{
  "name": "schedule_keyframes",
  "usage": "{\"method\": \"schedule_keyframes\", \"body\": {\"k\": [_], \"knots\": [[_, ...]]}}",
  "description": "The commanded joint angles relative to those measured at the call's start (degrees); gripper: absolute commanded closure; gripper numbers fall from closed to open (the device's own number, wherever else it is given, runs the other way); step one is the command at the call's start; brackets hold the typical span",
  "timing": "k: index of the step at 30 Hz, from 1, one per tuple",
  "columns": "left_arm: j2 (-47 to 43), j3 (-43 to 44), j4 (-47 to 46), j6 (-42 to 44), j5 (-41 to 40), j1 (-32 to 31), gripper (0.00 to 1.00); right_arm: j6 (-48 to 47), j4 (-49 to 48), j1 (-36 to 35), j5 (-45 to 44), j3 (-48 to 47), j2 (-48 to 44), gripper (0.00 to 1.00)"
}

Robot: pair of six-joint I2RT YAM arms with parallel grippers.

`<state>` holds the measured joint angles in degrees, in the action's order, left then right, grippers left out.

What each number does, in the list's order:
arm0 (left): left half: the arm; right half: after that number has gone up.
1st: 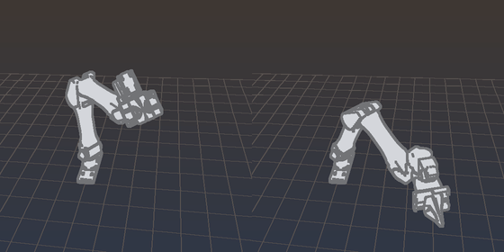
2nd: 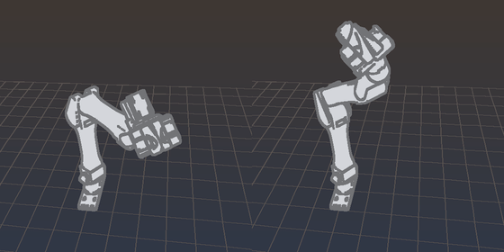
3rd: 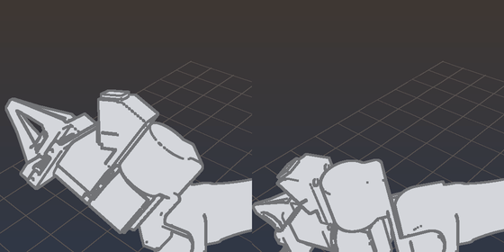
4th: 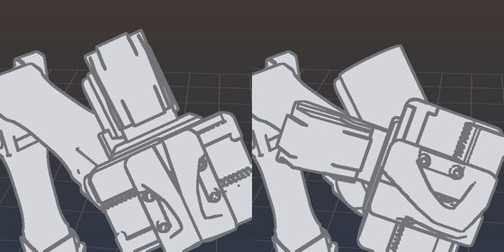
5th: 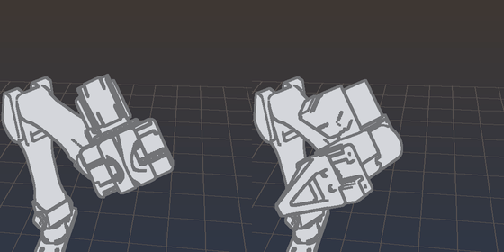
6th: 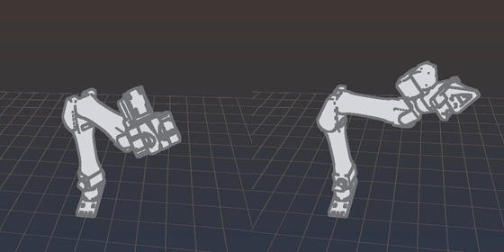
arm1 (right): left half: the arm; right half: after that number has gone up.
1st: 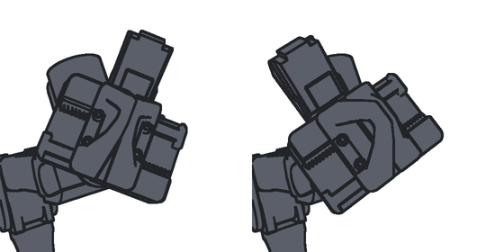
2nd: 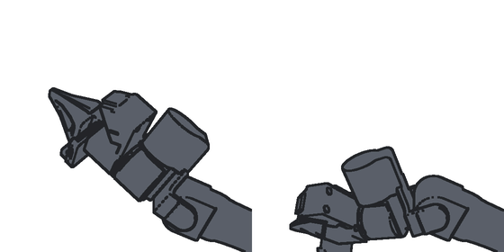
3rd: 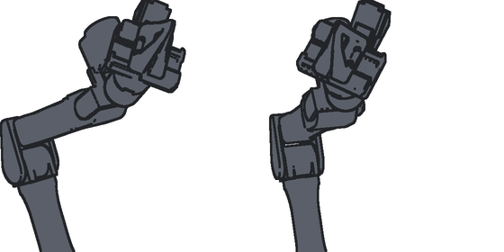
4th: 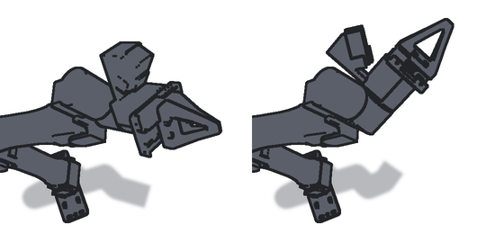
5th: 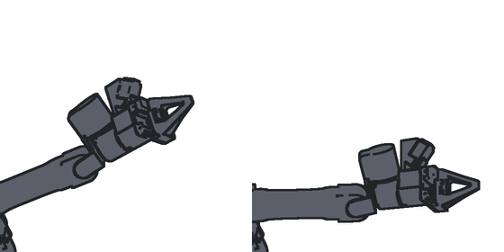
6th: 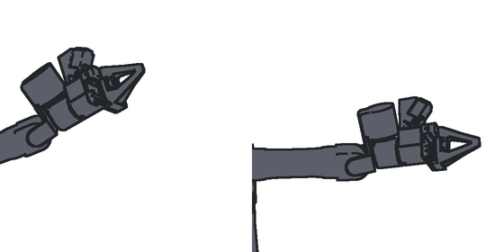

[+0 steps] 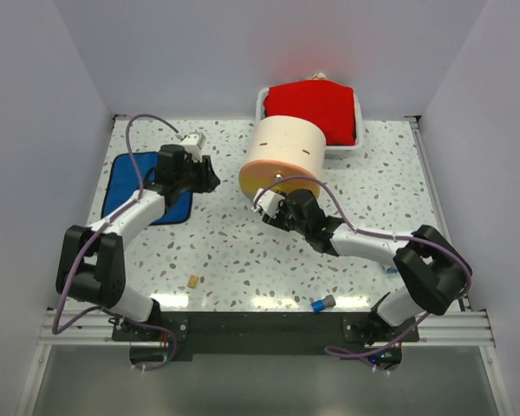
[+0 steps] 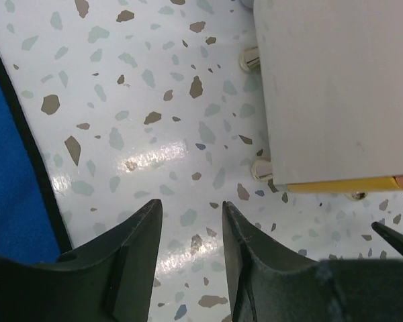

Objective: Sort the stationery into containers
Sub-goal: Close the drawer in the storage box, then move the storage box to the center of the board.

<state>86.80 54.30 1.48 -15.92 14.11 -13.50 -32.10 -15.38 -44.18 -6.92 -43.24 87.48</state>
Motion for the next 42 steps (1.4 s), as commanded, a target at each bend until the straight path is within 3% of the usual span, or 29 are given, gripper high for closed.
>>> {"method": "schedule_keyframes", "body": {"k": [1, 2, 5, 9, 12, 17, 22, 28, 42], "knots": [[-8.6, -3.5, -2.6, 0.1, -0.4, -5.0, 0.55, 8.3, 14.0, 0.1, 5.7, -4.1, -9.8, 0.37], [-9.6, -3.8, -2.4, 0.3, -2.3, -6.5, 0.55, 10.3, 16.8, 0.1, 6.7, -4.5, -12.0, 0.32], [-12.2, -3.8, -1.6, -1.7, -4.7, -12.2, 0.53, 15.1, 25.8, 0.2, 6.3, -5.4, -20.2, 0.31], [-11.4, -1.1, 1.8, -3.8, -7.4, -16.9, 0.51, 22.9, 33.5, 0.8, -3.4, -4.9, -30.2, 0.20], [-9.0, 1.2, 3.2, -6.3, -10.2, -18.1, 0.51, 25.5, 35.9, 7.1, -5.1, -3.5, -34.7, 0.19], [-5.0, 4.2, 3.8, -9.1, -13.6, -20.2, 0.51, 28.4, 32.0, 14.5, -17.1, -1.2, -36.9, 0.15], [-1.8, 7.0, 4.3, -10.5, -15.0, -22.1, 0.47, 28.6, 28.8, 15.3, -15.3, 1.0, -40.1, 0.15], [0.5, 7.4, 4.7, -18.7, -16.7, -22.3, 0.37, 28.4, 29.7, 15.5, -15.8, 2.1, -42.7, 0.15], [3.9, 12.1, 2.2, -21.8, -14.4, -24.6, 0.43, 28.8, 28.6, 16.8, -15.4, 5.3, -43.9, 0.15]]}}
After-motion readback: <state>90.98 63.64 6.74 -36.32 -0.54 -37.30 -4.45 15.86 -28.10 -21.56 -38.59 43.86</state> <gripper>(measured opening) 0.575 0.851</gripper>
